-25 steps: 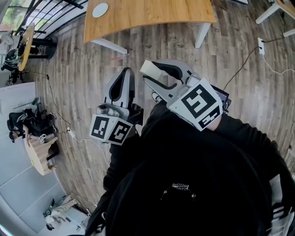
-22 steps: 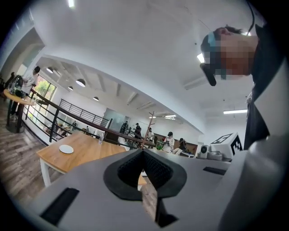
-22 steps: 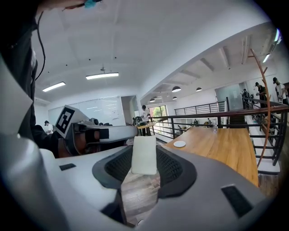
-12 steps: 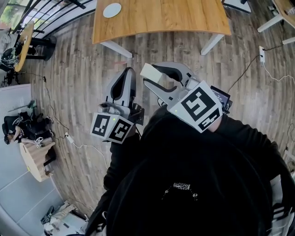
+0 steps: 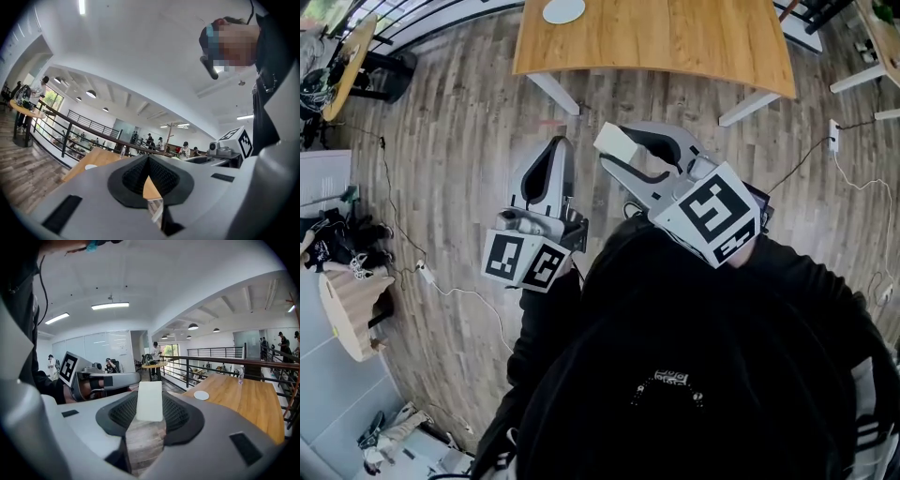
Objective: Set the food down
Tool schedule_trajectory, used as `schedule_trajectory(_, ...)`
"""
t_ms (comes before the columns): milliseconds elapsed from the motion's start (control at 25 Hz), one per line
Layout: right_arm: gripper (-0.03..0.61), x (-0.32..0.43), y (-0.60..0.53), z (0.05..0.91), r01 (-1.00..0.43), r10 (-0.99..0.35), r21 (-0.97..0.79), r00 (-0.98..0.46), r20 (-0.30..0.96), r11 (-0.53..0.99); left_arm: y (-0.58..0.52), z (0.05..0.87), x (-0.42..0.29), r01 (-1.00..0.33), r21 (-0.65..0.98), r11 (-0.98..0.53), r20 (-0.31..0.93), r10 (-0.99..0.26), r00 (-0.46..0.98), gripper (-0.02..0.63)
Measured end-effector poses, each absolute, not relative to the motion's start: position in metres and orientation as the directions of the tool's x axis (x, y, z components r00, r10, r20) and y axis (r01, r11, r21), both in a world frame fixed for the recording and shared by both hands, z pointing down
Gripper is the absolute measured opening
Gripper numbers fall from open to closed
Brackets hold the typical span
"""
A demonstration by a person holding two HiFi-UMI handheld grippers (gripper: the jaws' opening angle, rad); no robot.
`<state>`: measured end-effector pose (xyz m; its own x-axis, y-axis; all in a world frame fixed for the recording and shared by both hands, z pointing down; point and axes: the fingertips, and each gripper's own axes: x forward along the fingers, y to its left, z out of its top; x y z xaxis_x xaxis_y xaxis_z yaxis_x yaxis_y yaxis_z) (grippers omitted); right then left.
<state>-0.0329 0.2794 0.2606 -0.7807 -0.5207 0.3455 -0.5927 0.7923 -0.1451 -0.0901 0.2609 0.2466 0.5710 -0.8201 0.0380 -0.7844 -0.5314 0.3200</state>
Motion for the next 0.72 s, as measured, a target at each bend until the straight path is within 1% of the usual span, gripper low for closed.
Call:
schedule_trajectory(280, 0.172, -0.073, 0.271, 0.263, -0.554, -0.484, -0.121, -0.798, 0.36, 0.824, 0.257, 0.254, -0.132, -0.799, 0.333, -0.501, 0.04, -0.839, 0.542, -0.002)
schedule_trajectory(520, 0.172, -0.082, 0.263, 0.268, -0.518, -0.439, -0.125, -0.81, 0.389, 0.846, 0.253, 0.26, -0.132, -0.793, 0.339, -0.507, 0.058, -0.83, 0.555, -0.002)
schedule_trajectory(720, 0.172, -0.086, 0.234, 0.271, -0.482, -0.405, -0.136, -0.834, 0.375, 0.866, 0.231, 0.262, -0.135, -0.813, 0.324, -0.483, 0.083, -0.842, 0.533, -0.002)
